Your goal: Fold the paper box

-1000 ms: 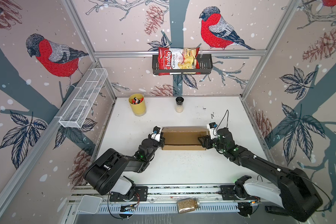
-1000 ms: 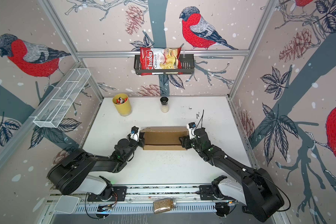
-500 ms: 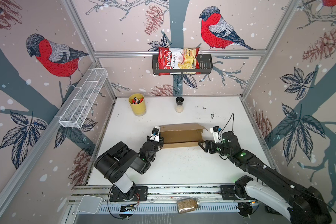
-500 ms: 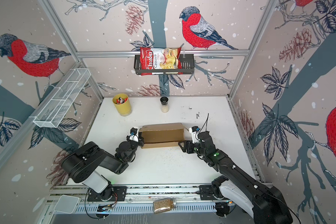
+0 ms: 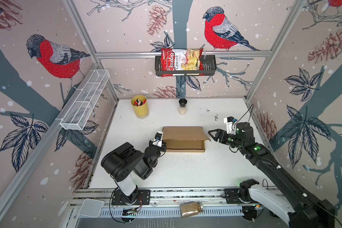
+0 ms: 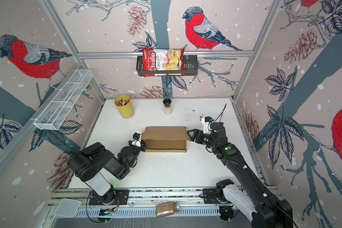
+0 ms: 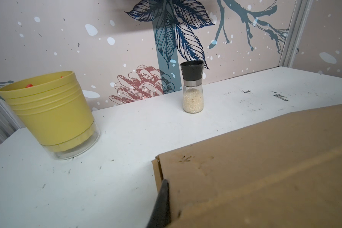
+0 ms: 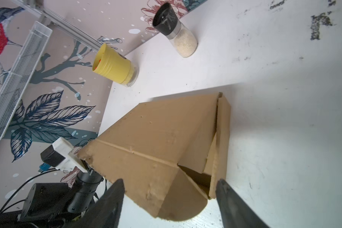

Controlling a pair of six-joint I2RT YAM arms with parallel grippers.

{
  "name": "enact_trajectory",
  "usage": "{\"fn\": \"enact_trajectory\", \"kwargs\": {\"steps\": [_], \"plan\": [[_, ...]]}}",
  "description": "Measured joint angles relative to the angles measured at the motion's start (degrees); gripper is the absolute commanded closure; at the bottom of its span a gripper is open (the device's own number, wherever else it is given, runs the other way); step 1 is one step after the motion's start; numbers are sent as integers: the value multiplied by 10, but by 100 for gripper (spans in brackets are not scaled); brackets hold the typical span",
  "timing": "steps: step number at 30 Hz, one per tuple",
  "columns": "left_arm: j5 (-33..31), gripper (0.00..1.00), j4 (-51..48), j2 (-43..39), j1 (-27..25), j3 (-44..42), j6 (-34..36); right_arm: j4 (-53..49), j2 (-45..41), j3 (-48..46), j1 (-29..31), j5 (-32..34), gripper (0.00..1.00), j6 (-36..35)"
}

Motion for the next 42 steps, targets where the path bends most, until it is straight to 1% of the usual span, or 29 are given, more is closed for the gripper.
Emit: {"fn": "enact_trajectory", "kwargs": {"steps": [5, 9, 12, 17, 20, 23, 27, 30, 33, 35, 37, 39, 42], "plan": [[10, 89, 8, 2, -6, -14, 6, -15, 101, 58, 7, -22, 31, 0], [10, 84, 8, 13, -17, -22, 6, -21, 157, 80, 35, -38, 32, -1], [9, 78, 8, 21, -25, -33, 6, -23, 188, 82, 39, -43, 34, -2], [-4, 68, 8, 21, -44, -54, -5, -30, 218, 82, 42, -43, 35, -5], [-13, 59, 8, 17, -63, -65, -9, -31, 230, 82, 44, -42, 36, -8], [-30, 52, 7, -2, -83, -80, -18, -31, 236, 80, 45, -42, 36, -15], [-55, 51, 6, -47, -111, -82, -33, -30, 243, 80, 45, -43, 37, -15], [-83, 51, -12, -95, -133, -82, -50, -28, 247, 80, 46, -43, 37, -15], [-97, 51, -61, -164, -144, -82, -80, -24, 254, 80, 47, -43, 37, -15], [-106, 52, -131, -221, -144, -82, -112, -23, 258, 81, 46, -43, 37, -15], [-114, 52, -216, -260, -144, -77, -144, -20, 262, 82, 46, -43, 37, -15], [-122, 53, -287, -276, -144, -68, -169, -20, 266, 85, 45, -43, 38, -15], [-124, 54, -351, -282, -144, -64, -198, -19, 273, 92, 45, -43, 38, -15]]}}
